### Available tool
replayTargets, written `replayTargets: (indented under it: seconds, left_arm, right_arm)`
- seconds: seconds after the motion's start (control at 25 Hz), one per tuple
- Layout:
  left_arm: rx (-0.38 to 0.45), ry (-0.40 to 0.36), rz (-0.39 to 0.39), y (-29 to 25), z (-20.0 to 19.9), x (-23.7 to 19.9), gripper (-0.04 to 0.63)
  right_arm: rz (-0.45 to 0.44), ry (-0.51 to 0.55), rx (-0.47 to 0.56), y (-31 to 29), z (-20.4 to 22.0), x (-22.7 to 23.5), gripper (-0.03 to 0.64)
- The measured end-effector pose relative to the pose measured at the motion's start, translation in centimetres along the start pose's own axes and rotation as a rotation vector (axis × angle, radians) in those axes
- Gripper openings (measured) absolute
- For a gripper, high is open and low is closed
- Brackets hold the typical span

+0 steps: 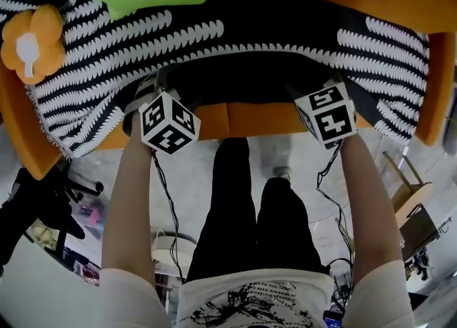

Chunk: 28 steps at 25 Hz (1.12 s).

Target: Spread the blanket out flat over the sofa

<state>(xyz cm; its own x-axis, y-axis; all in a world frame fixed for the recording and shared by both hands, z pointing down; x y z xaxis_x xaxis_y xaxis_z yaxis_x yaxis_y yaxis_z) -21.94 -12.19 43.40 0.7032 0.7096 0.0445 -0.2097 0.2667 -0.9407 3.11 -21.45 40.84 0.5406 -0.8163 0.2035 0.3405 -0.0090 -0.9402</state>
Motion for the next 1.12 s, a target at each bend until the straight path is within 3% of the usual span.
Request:
replayTargets:
  seconds: [0.08,0.16,0.32,0.48,0.6,0.76,0.92,1.04,1.12]
  left_arm:
    - [-0.042,-0.089,0.012,-0.6,0.2,-0.2,0.324]
    - [-0.056,-0.128,0.011,-1.3,0.4,-0.6,0.291]
    - [-0.050,-0.102,0.000,-2.3,0.6,-1.4,0.194]
    - [-0.028,-0.134,0.013,-1.3,-0.2,-2.1,0.119]
    - [-0.019,-0.143,-0.006,-1.8,0.1,-2.5,0.044]
    - [-0.008,-0.129,0.019,-2.5,0.5,-2.7,0.038]
    - [-0.005,-0.112,0.040,-2.9,0.2,-2.7,0.038]
    - [0.007,-0.100,0.048,-3.0,0.0,-2.7,0.037]
    - [0.020,-0.091,0.059,-2.7,0.1,-2.7,0.035]
  right_arm:
    - [-0.014,0.038,-0.048,-0.3,-0.3,0.0,0.320]
    - [-0.021,0.071,-0.065,-1.4,-0.5,0.2,0.321]
    - [-0.004,0.100,-0.079,-3.1,-0.9,1.2,0.310]
    - [0.075,0.112,-0.110,-1.0,-2.3,2.3,0.210]
    - [0.076,0.114,-0.087,-0.7,-2.8,2.5,0.196]
    - [0.042,0.137,-0.045,-0.7,-3.5,2.6,0.199]
    - [0.047,0.219,-0.126,-3.2,-2.6,3.4,0.208]
    - [0.089,0.233,-0.125,-3.9,-2.3,4.1,0.076]
    - [0.103,0.222,-0.121,-3.7,-2.3,4.0,0.034]
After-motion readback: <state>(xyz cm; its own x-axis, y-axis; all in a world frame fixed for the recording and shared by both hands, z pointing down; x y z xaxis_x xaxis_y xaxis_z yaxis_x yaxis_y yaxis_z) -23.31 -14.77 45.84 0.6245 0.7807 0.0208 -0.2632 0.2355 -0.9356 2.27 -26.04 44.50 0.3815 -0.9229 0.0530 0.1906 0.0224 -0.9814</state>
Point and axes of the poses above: the fingertips, and each gripper's own axes: y backward along the fingers, x to its right, z out of its underside, the point moved 8 cm from there along y, backward along the fingers, and after that the axes turned 6 degrees about -z, right-handed, at the moved point
